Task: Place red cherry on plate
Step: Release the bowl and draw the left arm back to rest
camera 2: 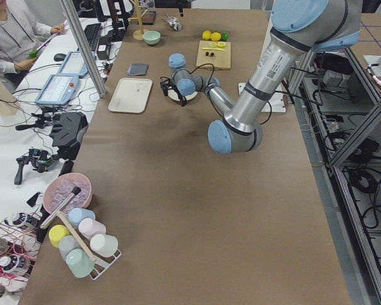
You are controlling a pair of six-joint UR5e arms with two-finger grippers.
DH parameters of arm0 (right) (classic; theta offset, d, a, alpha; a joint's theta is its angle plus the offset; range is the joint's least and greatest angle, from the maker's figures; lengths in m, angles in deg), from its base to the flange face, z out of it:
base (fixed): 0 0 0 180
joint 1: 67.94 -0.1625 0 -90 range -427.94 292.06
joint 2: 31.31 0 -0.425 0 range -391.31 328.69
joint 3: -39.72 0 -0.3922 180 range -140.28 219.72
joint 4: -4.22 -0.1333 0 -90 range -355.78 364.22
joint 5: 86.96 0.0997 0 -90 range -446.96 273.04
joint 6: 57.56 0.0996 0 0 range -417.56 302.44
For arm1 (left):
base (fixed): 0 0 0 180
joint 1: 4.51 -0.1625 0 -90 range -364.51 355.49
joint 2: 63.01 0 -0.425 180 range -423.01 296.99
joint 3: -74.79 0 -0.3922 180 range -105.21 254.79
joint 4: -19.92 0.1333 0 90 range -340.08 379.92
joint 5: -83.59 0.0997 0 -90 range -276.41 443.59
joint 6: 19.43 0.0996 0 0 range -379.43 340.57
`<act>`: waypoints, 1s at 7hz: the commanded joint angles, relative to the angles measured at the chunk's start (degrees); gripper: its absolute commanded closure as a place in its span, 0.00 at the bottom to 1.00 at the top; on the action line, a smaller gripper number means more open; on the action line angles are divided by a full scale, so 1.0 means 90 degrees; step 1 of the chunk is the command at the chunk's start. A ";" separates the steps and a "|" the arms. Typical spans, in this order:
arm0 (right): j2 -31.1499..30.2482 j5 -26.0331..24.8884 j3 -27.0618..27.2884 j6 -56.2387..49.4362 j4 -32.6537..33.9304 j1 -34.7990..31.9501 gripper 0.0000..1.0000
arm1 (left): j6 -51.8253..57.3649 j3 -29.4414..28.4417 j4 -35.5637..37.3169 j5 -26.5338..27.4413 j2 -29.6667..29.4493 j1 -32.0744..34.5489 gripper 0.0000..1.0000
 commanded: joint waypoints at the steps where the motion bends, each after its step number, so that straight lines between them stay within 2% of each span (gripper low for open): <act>1: 0.0010 0.0103 -0.0004 0.0012 0.0024 0.0015 0.00 | 0.2298 0.0151 0.0019 -0.1123 0.0962 0.1618 0.02; 2: 0.0010 0.0142 0.0015 0.0002 0.0091 0.0035 0.00 | 0.3691 0.0141 0.0126 -0.1369 0.1459 0.2225 0.02; 3: 0.0010 0.0152 0.0024 0.0011 0.0102 0.0035 0.00 | 0.5078 0.0093 0.0494 -0.1372 0.1774 0.2725 0.02; 5: 0.0000 0.0230 0.0034 0.0002 0.0112 0.0035 0.00 | 0.7678 -0.0208 0.1674 -0.1362 0.2021 0.3565 0.02; 6: 0.0000 0.0279 0.0034 0.0011 0.0102 0.0035 0.00 | 0.8666 -0.0404 0.1940 -0.1372 0.2060 0.3801 0.02; 7: -0.0010 0.0299 0.0034 0.0012 0.0112 0.0035 0.00 | 0.9662 -0.0628 0.2030 -0.1381 0.2514 0.4278 0.02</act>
